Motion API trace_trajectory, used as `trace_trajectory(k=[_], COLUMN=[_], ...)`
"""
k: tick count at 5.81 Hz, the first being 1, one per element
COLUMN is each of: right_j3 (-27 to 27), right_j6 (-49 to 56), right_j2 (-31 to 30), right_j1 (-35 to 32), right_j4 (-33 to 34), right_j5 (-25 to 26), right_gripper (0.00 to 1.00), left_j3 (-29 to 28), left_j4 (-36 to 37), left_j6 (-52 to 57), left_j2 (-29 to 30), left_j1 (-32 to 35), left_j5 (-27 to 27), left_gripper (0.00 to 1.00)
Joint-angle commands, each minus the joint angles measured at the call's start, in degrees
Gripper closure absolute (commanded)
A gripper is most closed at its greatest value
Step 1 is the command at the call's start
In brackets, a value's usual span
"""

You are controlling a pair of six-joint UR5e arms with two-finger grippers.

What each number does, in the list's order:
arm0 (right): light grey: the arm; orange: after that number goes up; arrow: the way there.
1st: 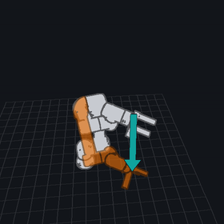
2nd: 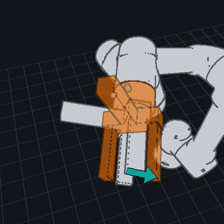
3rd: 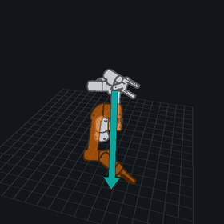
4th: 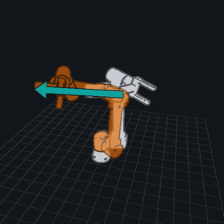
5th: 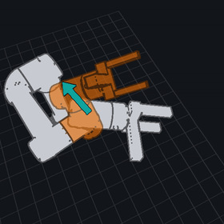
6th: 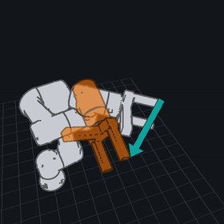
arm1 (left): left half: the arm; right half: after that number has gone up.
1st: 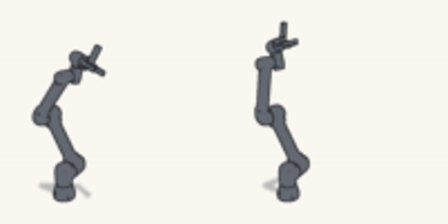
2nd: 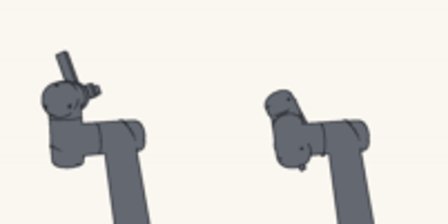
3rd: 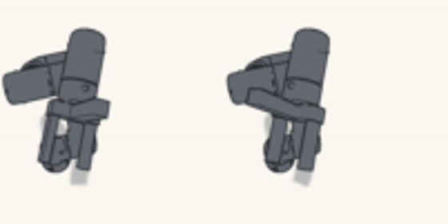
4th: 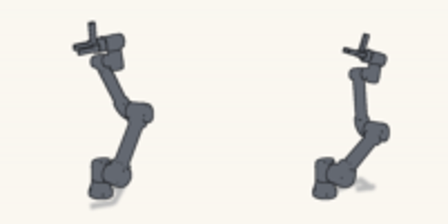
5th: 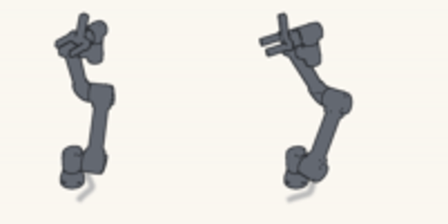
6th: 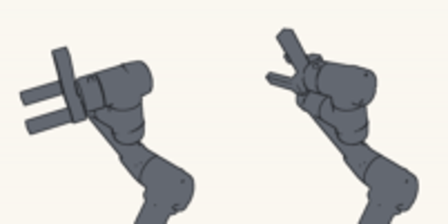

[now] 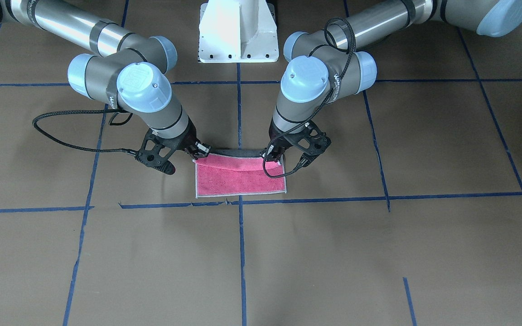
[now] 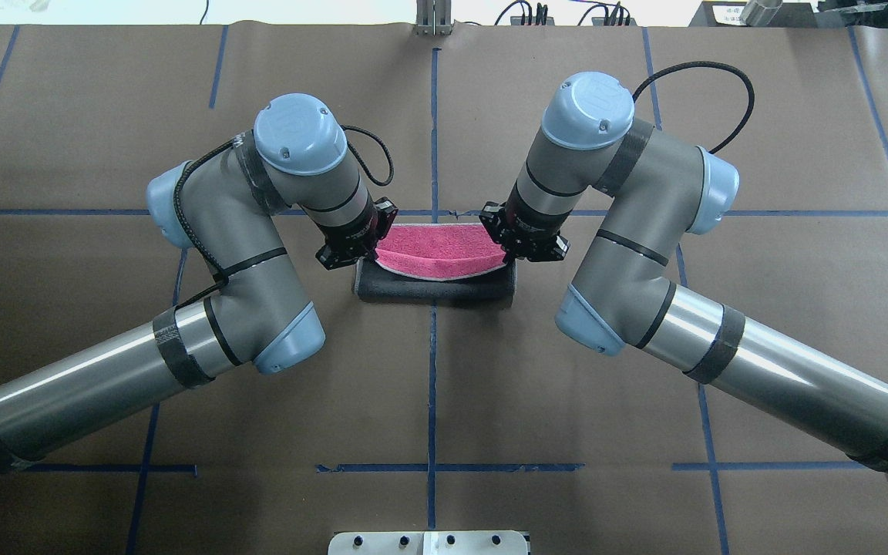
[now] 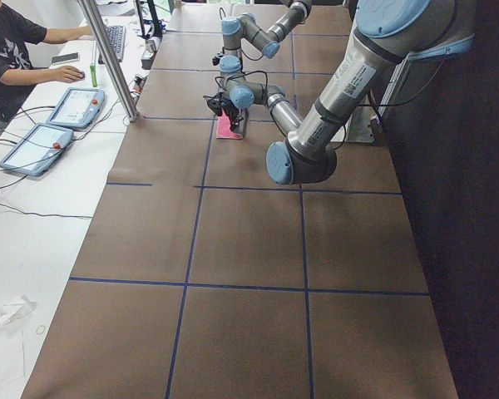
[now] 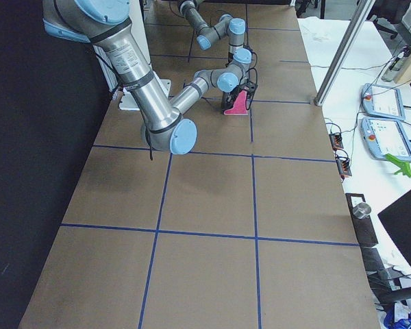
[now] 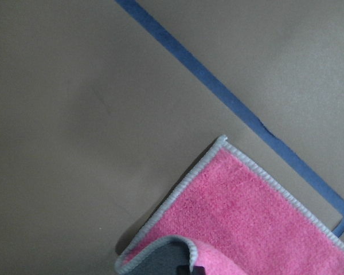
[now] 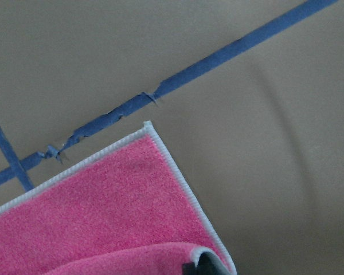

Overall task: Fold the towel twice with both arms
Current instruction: 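Lift the near edge with both grippers and fold it over the far edge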

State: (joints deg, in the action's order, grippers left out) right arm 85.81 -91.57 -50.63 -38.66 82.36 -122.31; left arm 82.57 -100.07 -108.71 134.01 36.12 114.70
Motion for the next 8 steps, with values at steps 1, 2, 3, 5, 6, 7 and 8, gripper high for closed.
trace_trajectory(k=[1, 2, 3, 5, 6, 7, 8], right_j3=[-3.2, -3.7, -4.0, -5.9, -6.4, -6.4, -6.5], right_j6=[0.0, 0.0, 0.2, 0.4, 0.5, 0.9, 3.2], right_j2=[2.0, 2.3, 2.2, 2.2, 2.3, 2.3, 2.1], right_j1=[-0.9, -1.9, -2.5, -2.6, -2.6, -2.6, -3.3], right_j4=[-0.1, -0.1, 0.0, -1.5, -1.8, -1.8, -1.8], right_j5=[-0.5, -1.6, -2.3, -2.3, -2.3, -2.2, -2.2], right_gripper=[1.0, 1.0, 1.0, 1.0, 1.0, 0.99, 0.66], left_j3=[-2.4, -3.5, -4.0, -4.3, -4.9, -5.8, -6.8], left_j4=[-1.3, -2.3, -3.1, -3.2, -3.9, -6.0, -8.0], left_j6=[-0.3, -0.9, -1.1, -1.1, -1.1, -1.0, -0.9], left_j2=[0.7, 0.8, 0.9, 0.9, 1.0, 0.9, 0.7], left_j1=[1.6, 2.4, 2.6, 2.7, 2.7, 2.7, 3.0], left_j5=[0.0, 0.0, 0.0, 0.0, 0.0, -0.1, -0.2], left_gripper=[0.97, 0.97, 0.97, 0.97, 0.97, 0.67, 0.01])
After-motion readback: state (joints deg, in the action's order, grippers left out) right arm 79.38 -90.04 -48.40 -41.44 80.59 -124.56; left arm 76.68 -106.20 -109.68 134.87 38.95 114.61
